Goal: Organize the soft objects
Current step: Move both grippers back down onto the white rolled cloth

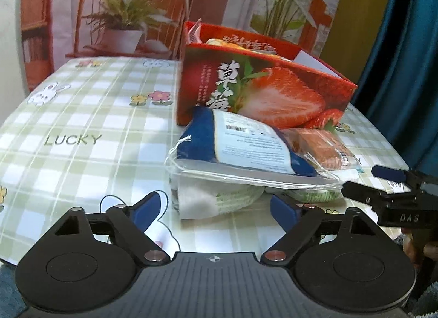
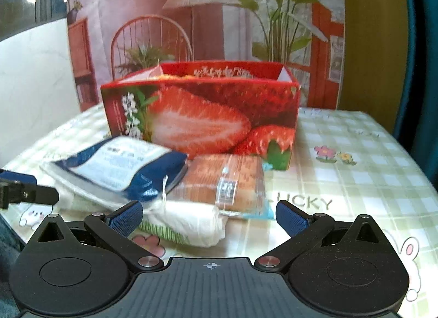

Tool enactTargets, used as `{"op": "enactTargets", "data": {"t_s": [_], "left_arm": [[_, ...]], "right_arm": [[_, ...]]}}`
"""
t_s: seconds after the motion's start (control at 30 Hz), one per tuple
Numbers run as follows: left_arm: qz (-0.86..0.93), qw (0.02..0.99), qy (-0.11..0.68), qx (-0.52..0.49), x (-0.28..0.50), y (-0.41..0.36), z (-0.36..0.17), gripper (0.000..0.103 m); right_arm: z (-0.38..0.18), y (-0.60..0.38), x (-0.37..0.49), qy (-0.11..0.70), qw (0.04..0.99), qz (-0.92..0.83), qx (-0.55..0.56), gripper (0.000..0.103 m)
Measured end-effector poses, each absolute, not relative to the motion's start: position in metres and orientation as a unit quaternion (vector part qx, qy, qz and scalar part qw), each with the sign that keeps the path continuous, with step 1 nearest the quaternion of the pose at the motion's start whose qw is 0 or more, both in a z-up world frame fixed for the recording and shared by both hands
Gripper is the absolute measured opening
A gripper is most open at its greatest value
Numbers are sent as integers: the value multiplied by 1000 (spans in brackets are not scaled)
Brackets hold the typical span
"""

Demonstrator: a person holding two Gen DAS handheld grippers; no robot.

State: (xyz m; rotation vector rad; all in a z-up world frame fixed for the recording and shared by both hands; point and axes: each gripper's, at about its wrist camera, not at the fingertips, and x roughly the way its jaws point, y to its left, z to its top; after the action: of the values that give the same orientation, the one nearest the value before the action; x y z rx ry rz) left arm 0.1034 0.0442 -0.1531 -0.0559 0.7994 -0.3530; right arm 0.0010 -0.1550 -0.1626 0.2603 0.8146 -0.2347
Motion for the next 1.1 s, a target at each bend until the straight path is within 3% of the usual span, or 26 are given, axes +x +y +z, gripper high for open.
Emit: {"op": "enactTargets", "data": {"t_s": [0.17, 0.23, 0.3, 0.4, 0.47, 0.63, 0.77, 1.1], "left_arm": [[-162, 905, 392, -37, 108, 49, -160, 73], [-164, 903, 396, -41, 109, 50, -162, 66], [-167, 900, 400, -43, 111, 51, -164, 59], [-162, 900, 402, -44, 112, 51, -167, 58], [-156, 900, 404, -48, 114, 54, -169, 58], [-141, 898, 411, -63, 118, 59, -173, 58], [-137, 899, 411, -69, 119, 61, -173, 58], [-151, 900, 402, -69, 117, 58, -173, 58]], "right_arm": [[-170, -155, 2, 402, 900, -97, 135, 101], [-171, -155, 2, 402, 901, -90, 136, 97], [-174, -155, 3, 406, 900, -87, 133, 85], [-178, -158, 5, 411, 897, -80, 144, 69], [-179, -159, 5, 410, 896, -77, 153, 66], [-179, -159, 3, 401, 900, -75, 156, 64], [-179, -159, 3, 400, 899, -71, 161, 56], [-181, -159, 2, 401, 899, -64, 165, 53]]}}
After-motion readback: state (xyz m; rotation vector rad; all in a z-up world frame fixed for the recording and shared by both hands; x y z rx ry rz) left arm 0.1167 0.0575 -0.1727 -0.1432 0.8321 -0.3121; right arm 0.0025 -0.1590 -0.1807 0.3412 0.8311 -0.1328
